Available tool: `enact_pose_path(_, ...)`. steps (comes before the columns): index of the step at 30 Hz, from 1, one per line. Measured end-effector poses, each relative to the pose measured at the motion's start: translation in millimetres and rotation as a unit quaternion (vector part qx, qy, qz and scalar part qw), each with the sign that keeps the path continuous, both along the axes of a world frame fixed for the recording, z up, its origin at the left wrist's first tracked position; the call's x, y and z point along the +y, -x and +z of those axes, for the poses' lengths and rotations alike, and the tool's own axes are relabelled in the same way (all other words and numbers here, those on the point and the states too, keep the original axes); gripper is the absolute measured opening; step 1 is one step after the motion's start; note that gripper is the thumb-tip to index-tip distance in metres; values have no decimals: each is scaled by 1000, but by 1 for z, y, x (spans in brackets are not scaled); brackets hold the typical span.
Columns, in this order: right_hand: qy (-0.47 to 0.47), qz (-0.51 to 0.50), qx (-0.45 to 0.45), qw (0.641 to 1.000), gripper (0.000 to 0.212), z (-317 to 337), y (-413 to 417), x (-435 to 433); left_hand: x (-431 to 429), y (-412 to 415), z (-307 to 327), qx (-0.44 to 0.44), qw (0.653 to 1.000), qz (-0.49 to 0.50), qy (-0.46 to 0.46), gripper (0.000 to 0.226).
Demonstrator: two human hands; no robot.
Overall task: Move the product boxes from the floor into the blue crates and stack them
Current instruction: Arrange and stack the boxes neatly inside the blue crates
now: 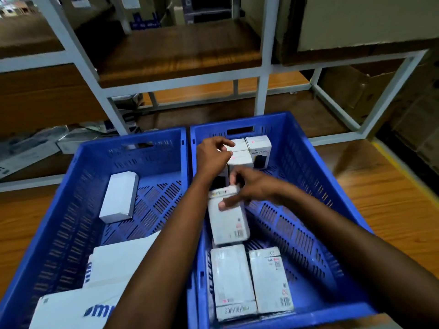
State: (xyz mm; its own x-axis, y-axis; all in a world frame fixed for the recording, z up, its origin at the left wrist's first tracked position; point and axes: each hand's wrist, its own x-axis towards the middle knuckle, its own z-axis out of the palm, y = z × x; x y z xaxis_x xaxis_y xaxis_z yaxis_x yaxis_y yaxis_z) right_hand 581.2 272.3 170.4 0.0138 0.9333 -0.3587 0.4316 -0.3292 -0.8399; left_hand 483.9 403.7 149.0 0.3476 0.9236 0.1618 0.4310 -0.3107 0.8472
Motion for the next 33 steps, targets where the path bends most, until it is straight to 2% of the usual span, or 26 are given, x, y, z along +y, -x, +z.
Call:
enact_pose_path(3,-70,-117,92,986,52,22,-34,2,3,-2,5,-151,980,11,129,7)
enact_pose_path(4,-94,-151,129,976,47,28,-47,1,1,-3,10,-189,963,7,190,13)
enact_pose_path(6,-148,-205,228,940,37,33,-71,0,-3,-2,19,-196,932,-47,303,33)
enact_pose_path(7,-176,-216,290,916,34,32,-80,-2,-6,-1,22,-186,909,-95,361,44)
enact_pose_path(9,-210,-202,394,872,33,25,-95,-3,-15,2,25,-200,830,-239,463,62)
enact_pose_path(11,-214,-171,425,863,36,20,-99,-2,-24,4,32,-256,750,-356,495,64)
enact_pose_path(12,-210,-171,421,866,36,18,-99,-1,-28,4,35,-283,736,-375,488,59)
enact_pose_path(13,-208,-180,414,868,33,19,-98,1,-31,2,37,-301,741,-369,473,54)
enact_pose_path(14,-204,-201,406,868,30,20,-96,3,-32,-1,35,-303,767,-345,447,53)
enact_pose_path(15,-200,-221,407,864,27,21,-95,4,-33,-5,31,-285,817,-303,399,56)
enact_pose_path(17,-185,-247,381,872,28,19,-95,8,-31,-13,19,-187,933,-197,237,67)
enact_pose_path(18,-170,-257,343,887,36,17,-96,10,-31,-17,14,-135,966,-157,157,70)
enact_pose_path(19,-160,-260,301,903,42,16,-96,10,-31,-19,10,-98,981,-131,99,71)
enact_pose_path(22,-179,-243,182,936,37,10,-95,9,-31,-22,5,-62,990,-122,38,74)
enact_pose_path(25,-226,-221,102,943,37,7,-96,6,-31,-20,7,-96,984,-147,27,68)
enact_pose_path(27,-264,-175,-49,947,43,5,-103,6,-29,-20,6,-108,983,-145,-31,56)
enact_pose_path(29,-277,-101,-240,925,52,3,-108,5,-28,-23,1,-75,985,-129,-83,45)
enact_pose_path(30,-271,-75,-300,911,56,3,-110,5,-28,-26,-3,-51,987,-118,-95,42)
enact_pose_path(33,-220,-71,-361,903,65,1,-115,3,-34,-37,-6,4,986,-109,-123,32)
